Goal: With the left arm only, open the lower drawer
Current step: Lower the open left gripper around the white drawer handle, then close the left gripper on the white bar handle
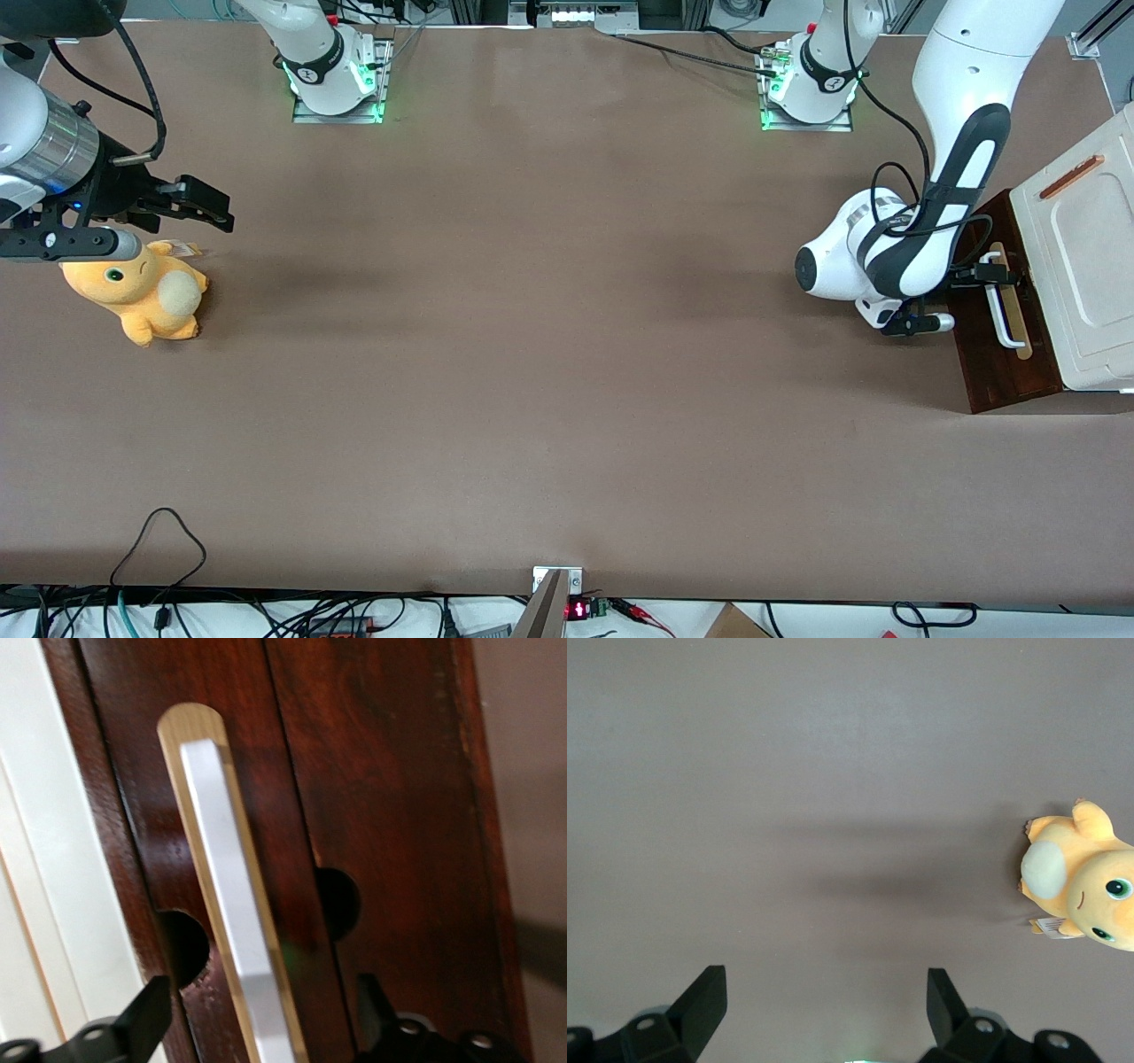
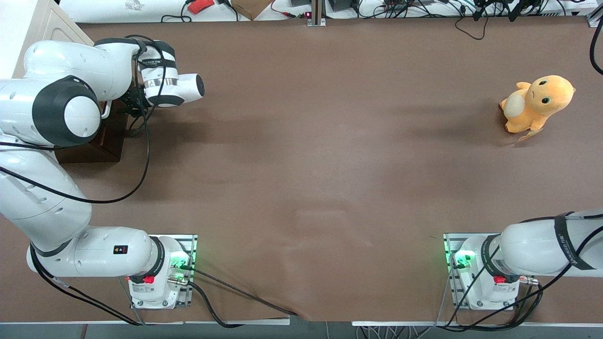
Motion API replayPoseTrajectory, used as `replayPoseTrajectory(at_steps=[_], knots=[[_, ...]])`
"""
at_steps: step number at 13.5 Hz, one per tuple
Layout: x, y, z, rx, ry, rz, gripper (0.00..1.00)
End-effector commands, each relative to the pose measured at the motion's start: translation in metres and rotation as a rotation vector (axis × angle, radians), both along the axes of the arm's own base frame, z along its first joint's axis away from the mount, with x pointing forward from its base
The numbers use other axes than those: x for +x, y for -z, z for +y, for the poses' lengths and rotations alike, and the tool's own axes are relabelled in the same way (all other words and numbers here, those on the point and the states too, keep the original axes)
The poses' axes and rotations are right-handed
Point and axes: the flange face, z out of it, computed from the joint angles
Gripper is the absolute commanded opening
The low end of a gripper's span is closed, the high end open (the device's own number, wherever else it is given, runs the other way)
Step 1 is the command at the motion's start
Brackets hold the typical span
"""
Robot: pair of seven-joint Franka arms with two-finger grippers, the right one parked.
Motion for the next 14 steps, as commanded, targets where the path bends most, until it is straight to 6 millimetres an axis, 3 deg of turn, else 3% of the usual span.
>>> replayPoseTrajectory(at_steps=[1,3,8,14], knots=[[0.004,0.004,0.006,0.038,0.01,-0.002,0.79],[0.004,0.005,0.005,0.039,0.019,0.0,0.68],[0.006,0.01,0.009,0.045,0.031,0.003,0.55],[0.008,0.011,-0.001,0.044,0.049,0.002,0.54]])
